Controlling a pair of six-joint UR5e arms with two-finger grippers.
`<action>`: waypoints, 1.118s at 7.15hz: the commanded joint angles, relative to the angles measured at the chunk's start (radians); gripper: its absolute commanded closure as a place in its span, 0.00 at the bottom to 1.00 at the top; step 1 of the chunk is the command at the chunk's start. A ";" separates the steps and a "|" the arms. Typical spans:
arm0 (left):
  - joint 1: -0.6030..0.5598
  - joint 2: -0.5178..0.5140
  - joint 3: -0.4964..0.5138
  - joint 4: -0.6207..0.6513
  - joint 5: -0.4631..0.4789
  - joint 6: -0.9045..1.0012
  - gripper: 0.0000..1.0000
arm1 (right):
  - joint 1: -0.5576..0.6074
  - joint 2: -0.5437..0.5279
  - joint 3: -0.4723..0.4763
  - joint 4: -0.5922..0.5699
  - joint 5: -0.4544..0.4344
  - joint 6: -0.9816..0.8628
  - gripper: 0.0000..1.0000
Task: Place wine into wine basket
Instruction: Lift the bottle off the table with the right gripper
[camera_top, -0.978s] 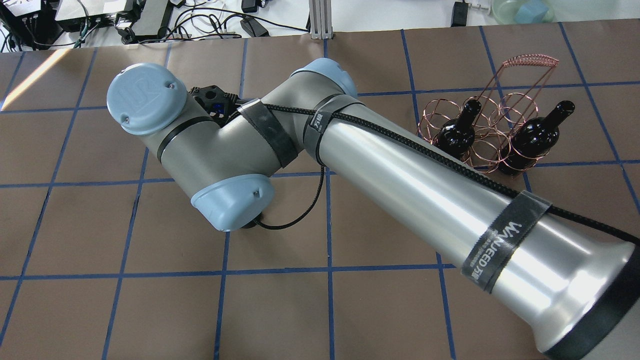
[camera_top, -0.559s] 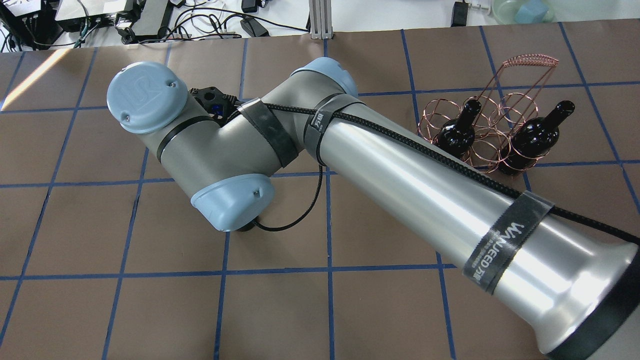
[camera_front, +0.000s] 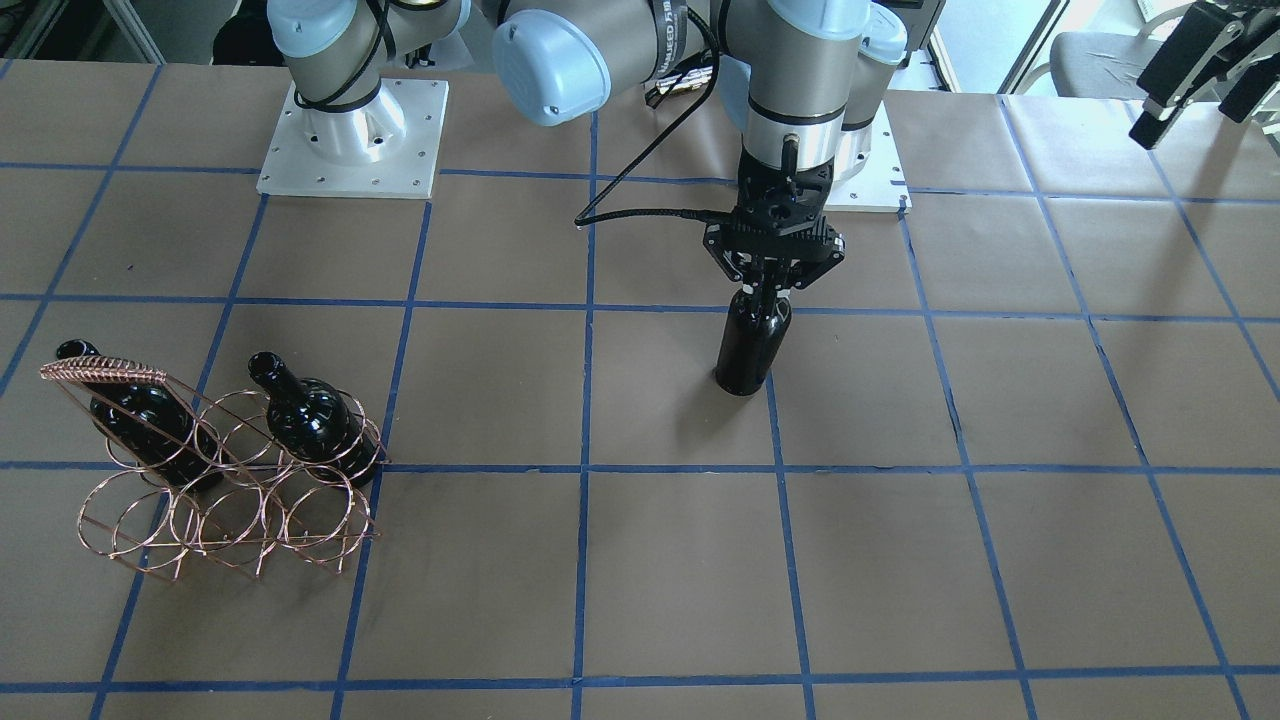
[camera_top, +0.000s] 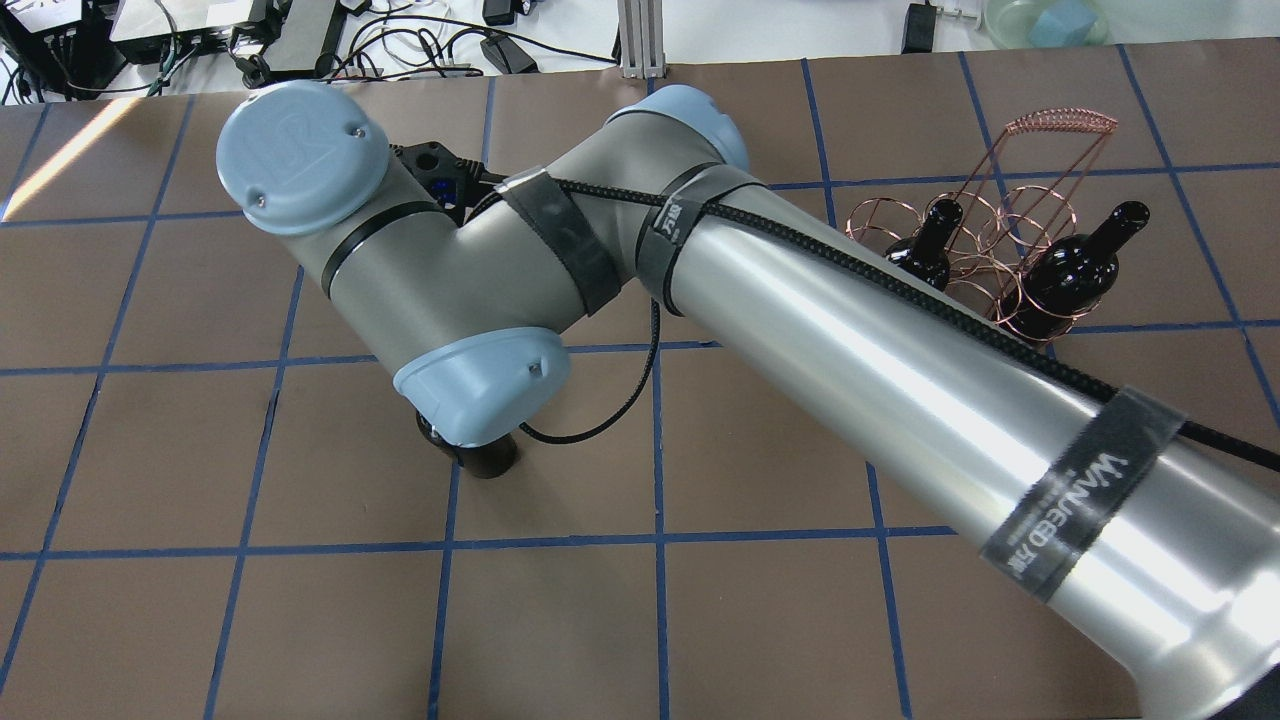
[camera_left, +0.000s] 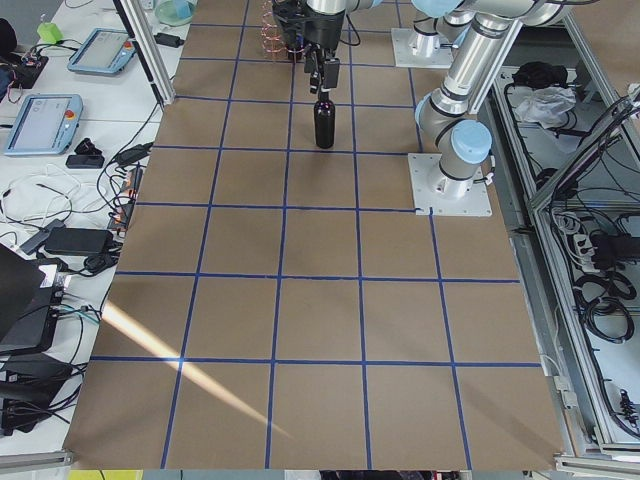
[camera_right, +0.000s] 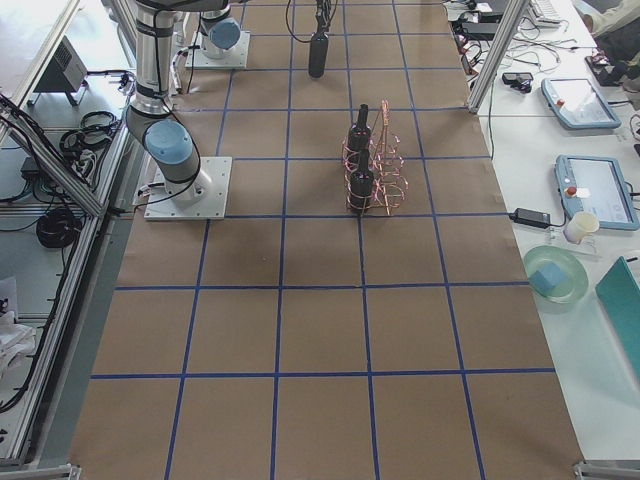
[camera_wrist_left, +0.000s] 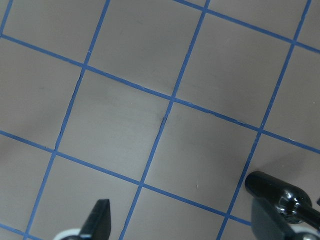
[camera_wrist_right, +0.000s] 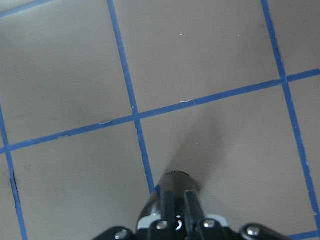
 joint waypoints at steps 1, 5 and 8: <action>0.000 0.000 0.000 0.000 -0.001 0.000 0.00 | -0.023 -0.030 0.000 0.033 0.006 -0.021 0.82; 0.000 0.000 -0.003 0.000 -0.001 0.000 0.00 | -0.021 -0.019 0.000 0.004 0.011 -0.007 0.14; 0.000 0.002 -0.003 0.000 -0.001 0.000 0.00 | 0.014 0.026 0.000 0.007 0.014 -0.013 0.00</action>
